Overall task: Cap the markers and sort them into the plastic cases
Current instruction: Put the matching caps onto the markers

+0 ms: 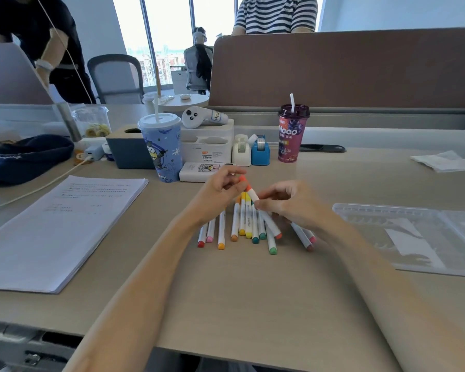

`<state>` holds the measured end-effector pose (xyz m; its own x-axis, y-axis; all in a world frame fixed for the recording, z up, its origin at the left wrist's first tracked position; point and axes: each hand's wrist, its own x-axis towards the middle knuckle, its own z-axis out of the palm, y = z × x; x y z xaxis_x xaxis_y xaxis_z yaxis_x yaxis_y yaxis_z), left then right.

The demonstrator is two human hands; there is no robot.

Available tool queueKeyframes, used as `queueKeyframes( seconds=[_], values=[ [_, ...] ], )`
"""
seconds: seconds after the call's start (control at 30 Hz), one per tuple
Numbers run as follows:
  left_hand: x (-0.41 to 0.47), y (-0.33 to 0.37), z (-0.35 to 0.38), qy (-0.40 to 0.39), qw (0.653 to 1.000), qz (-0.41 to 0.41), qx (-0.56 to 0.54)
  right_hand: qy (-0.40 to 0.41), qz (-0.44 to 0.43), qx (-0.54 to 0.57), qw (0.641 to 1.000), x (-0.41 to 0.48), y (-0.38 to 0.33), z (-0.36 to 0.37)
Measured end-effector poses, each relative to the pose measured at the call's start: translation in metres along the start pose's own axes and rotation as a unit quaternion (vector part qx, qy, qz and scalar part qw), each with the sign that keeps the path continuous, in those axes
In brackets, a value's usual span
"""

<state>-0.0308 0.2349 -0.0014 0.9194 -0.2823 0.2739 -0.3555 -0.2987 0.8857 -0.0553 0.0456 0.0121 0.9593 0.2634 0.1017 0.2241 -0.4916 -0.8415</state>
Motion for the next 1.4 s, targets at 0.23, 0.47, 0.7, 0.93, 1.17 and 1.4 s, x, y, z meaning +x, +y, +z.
queueKeyframes(
  seconds=[0.23,0.47,0.7,0.93,1.17,1.4],
  values=[
    [0.000,-0.007,-0.008,0.025,0.983,-0.035,0.179,0.030,0.051,0.047,0.997,0.005,0.002,0.005],
    [-0.001,-0.019,-0.030,-0.025,0.886,-0.069,0.459,0.041,0.084,0.045,0.995,0.005,0.003,0.005],
    [0.002,-0.019,-0.019,-0.056,0.881,-0.077,0.463,0.039,0.092,0.041,0.994,0.005,0.002,0.006],
    [0.004,-0.024,-0.006,-0.011,0.892,-0.064,0.448,0.057,0.086,0.040,0.994,0.005,0.005,0.010],
    [0.001,-0.025,-0.023,0.098,0.944,-0.085,0.304,0.043,0.075,0.014,0.996,0.020,-0.014,0.037],
    [0.000,-0.030,-0.030,0.122,0.927,-0.074,0.347,0.026,0.031,-0.198,0.979,0.037,-0.028,0.072]
  ],
)
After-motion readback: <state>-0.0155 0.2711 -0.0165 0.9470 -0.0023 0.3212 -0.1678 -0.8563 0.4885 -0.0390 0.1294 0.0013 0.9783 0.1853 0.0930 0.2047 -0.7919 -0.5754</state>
